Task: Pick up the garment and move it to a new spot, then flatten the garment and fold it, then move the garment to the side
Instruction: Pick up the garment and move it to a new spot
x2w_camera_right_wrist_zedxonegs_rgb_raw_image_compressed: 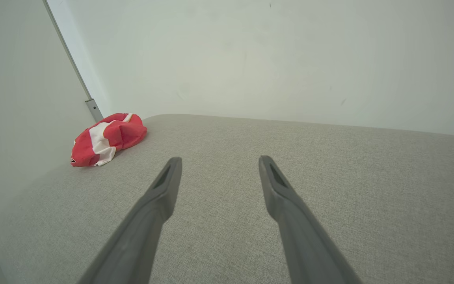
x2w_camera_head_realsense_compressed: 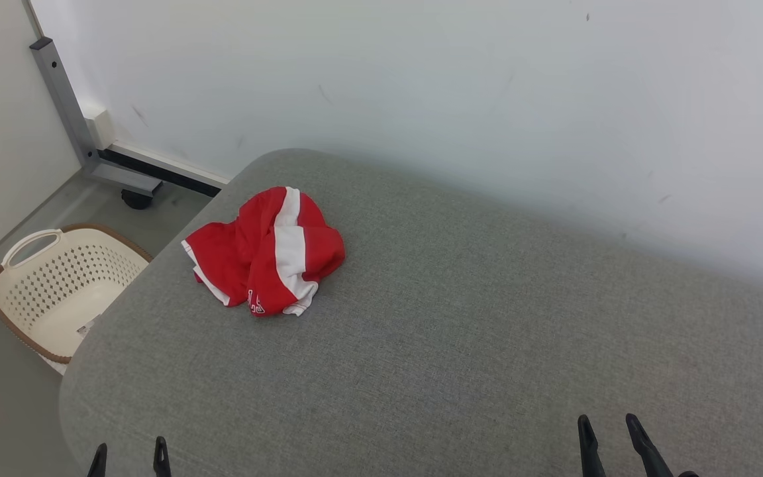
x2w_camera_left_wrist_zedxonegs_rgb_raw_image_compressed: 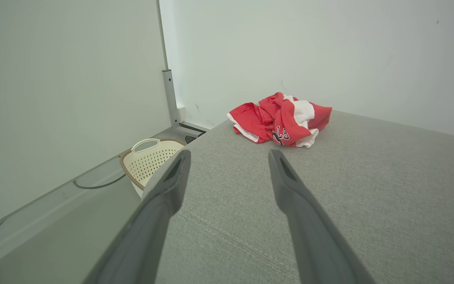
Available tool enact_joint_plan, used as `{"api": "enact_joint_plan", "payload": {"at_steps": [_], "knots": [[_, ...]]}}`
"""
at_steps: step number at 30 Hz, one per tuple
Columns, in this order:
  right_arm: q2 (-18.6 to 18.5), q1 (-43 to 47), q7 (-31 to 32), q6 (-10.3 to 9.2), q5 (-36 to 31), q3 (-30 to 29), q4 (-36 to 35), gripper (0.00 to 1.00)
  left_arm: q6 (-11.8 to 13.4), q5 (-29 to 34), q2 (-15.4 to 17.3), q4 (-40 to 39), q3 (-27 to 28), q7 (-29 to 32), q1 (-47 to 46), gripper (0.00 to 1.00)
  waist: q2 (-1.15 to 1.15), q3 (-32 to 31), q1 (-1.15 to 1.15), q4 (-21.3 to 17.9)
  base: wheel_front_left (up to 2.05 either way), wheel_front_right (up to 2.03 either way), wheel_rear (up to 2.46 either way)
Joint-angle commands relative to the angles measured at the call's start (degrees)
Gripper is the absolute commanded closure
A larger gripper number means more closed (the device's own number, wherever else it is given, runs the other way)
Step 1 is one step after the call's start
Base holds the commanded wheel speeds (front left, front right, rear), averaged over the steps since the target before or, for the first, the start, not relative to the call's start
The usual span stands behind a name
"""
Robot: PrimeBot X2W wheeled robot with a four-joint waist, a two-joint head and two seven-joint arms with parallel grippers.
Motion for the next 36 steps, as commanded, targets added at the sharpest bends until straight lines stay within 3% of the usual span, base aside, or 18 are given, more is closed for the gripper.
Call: {"api": "enact_joint_plan", "payload": {"at_steps": [1, 8, 13, 22, 30, 36], "knots": [[0.04, -0.49, -0.01, -0.12, 0.10, 0.09, 0.23, 0.00, -0.07, -0.43, -0.03, -0.21, 0.24, -0.18, 0.56, 0.00, 0.00, 0.00, 0.00, 0.02, 0.00, 0.00, 0.00], [0.04, -0.05, 0.00, -0.12, 0.40, 0.48, 0.38, 0.00, -0.14, -0.66, -0.03, 0.40, 0.19, -0.18, 0.03, 0.00, 0.00, -0.23, 0.00, -0.28, 0.00, 0.00, 0.00], [0.03, -0.77, -0.01, -0.12, -0.30, 1.31, 0.22, 0.00, -0.37, -1.48, -0.03, 1.74, -0.04, -0.18, -2.60, 0.00, 0.00, 0.60, 0.00, -2.87, 0.00, 0.00, 0.00], [0.03, -2.92, -0.01, -0.12, -1.75, 3.20, 0.12, 0.00, -1.16, -4.36, 0.04, 8.89, 2.14, -0.18, -12.67, 0.00, 0.00, 3.50, 0.00, -10.82, 0.00, 0.00, 0.00], [0.01, -5.91, 0.00, -0.12, -3.00, 3.91, -0.12, 0.00, -1.65, -5.10, 2.48, 18.36, 5.43, -0.18, -23.81, 0.00, 0.00, 7.93, 0.00, -19.17, 0.00, 0.00, 0.00], [0.02, -7.58, -0.01, -0.12, -3.65, 3.34, -0.40, 0.00, -1.55, -5.76, 4.79, 25.53, 7.13, -0.18, -31.06, 0.00, 0.00, 11.08, 0.00, -23.33, 0.00, 0.00, 0.00]]}}
